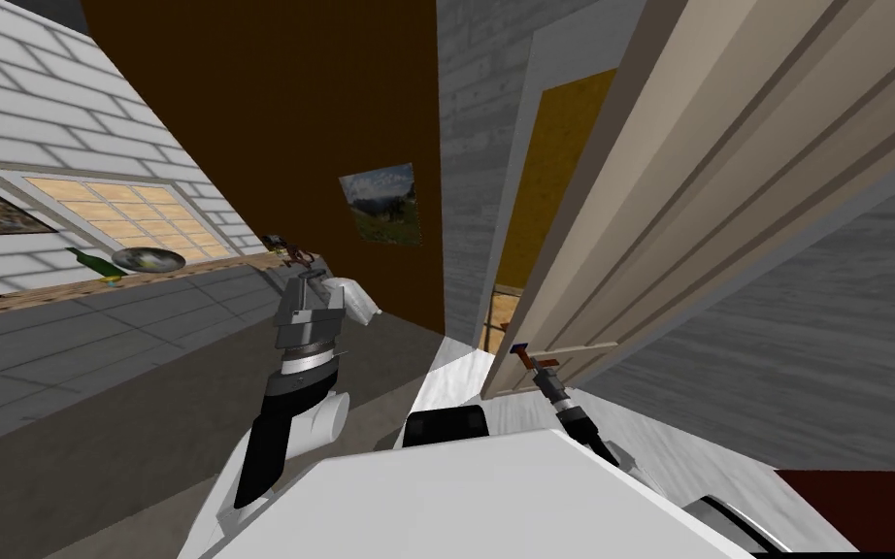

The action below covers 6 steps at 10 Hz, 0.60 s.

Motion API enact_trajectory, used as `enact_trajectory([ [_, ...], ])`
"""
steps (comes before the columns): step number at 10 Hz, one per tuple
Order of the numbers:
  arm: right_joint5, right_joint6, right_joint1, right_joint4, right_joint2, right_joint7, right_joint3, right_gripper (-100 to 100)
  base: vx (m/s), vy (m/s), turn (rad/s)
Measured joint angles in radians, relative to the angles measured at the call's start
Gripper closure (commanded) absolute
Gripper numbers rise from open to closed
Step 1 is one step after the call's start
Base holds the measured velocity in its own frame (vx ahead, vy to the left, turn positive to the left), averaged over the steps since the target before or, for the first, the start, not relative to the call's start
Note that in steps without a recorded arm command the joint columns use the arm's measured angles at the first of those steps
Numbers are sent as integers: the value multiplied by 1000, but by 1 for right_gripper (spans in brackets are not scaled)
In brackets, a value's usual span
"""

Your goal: Pull the door open

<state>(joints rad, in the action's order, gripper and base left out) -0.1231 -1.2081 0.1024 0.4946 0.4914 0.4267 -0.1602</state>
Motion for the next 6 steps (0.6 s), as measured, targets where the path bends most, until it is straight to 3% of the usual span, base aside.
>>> enact_trajectory([
  [1,1,-31,-13,-40,0,6,-5,100,-159,-69,160],
  [2,0,-34,13,-11,8,9,-7,100,-203,-91,154],
  [4,1,-73,15,-44,13,17,-16,100,-148,-44,86],
  [6,1,-70,9,-47,7,12,-19,100,-181,-37,64],
])
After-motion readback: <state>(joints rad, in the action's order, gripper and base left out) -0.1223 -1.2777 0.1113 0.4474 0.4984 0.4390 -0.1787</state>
